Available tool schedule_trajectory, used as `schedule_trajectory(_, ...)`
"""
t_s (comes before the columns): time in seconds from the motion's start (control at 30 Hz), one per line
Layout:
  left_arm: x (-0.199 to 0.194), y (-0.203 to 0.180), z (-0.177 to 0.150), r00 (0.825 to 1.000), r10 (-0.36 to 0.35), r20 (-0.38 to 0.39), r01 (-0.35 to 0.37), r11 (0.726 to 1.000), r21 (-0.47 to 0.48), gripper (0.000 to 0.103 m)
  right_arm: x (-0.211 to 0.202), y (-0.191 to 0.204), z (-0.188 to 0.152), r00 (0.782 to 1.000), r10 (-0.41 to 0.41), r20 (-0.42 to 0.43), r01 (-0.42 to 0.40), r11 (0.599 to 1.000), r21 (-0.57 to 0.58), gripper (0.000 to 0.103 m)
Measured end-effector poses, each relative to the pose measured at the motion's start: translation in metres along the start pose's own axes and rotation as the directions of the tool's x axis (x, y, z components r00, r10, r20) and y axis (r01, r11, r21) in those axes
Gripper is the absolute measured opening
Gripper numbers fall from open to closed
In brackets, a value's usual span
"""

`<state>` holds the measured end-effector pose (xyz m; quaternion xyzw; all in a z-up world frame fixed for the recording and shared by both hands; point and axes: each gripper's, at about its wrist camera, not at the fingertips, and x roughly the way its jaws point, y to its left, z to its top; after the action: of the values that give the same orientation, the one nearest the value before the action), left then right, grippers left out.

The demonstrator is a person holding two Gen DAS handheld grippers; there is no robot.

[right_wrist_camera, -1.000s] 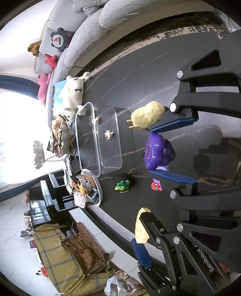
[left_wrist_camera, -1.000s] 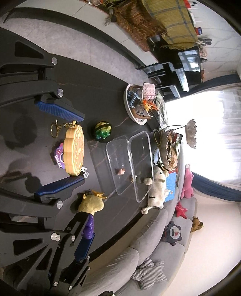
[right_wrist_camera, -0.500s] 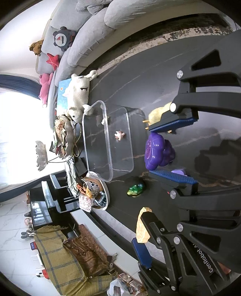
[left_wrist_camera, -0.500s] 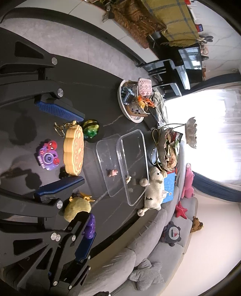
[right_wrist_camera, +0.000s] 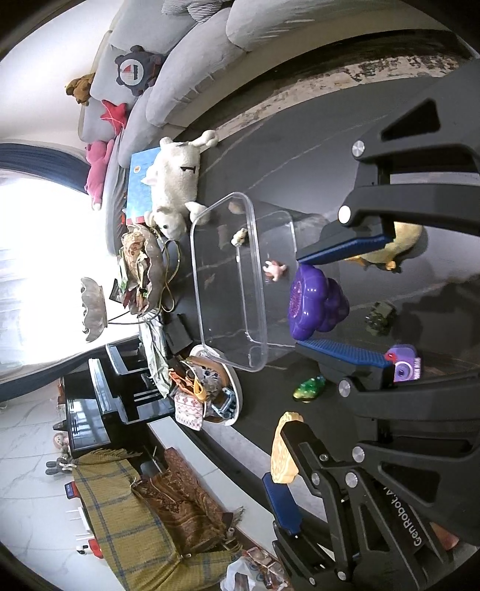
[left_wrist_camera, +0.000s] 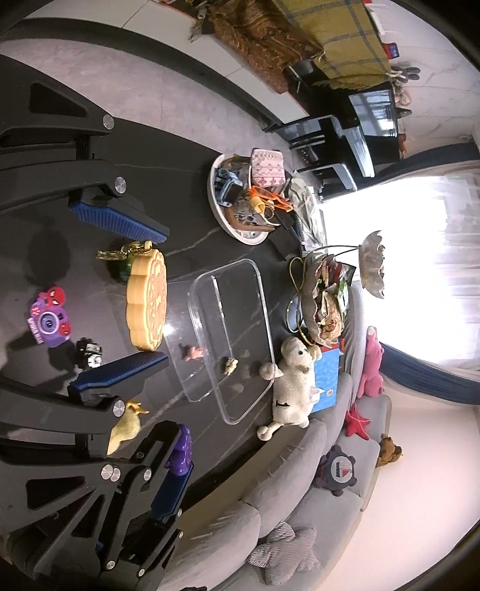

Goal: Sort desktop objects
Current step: 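Carry the cookie keychain in the left tool and grape in the right tool over the box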

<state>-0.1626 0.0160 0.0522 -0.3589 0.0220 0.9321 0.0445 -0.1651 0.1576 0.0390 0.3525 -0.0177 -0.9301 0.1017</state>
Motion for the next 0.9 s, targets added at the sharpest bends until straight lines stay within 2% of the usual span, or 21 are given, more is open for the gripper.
schedule_trajectory(0.23, 0.013, -0.003, 0.022, 0.999, 0.009, 0.032, -0.01, 1.0, 0.03, 0.057, 0.012, -0.007, 0.019, 1.0, 0.0, 0.008, 0.0, 1.0, -0.003, 0.038)
schedule_trajectory(0.43, 0.029, -0.002, 0.041, 0.999, -0.019, 0.03, 0.018, 1.0, 0.02, 0.057, 0.026, -0.014, 0.037, 1.0, -0.001, 0.011, 0.001, 1.0, -0.007, 0.038)
schedule_trajectory(0.9, 0.063, -0.007, 0.073, 0.999, -0.016, 0.031, 0.015, 0.999, 0.03, 0.057, 0.057, -0.03, 0.069, 1.0, -0.015, 0.013, 0.015, 1.0, -0.014, 0.038)
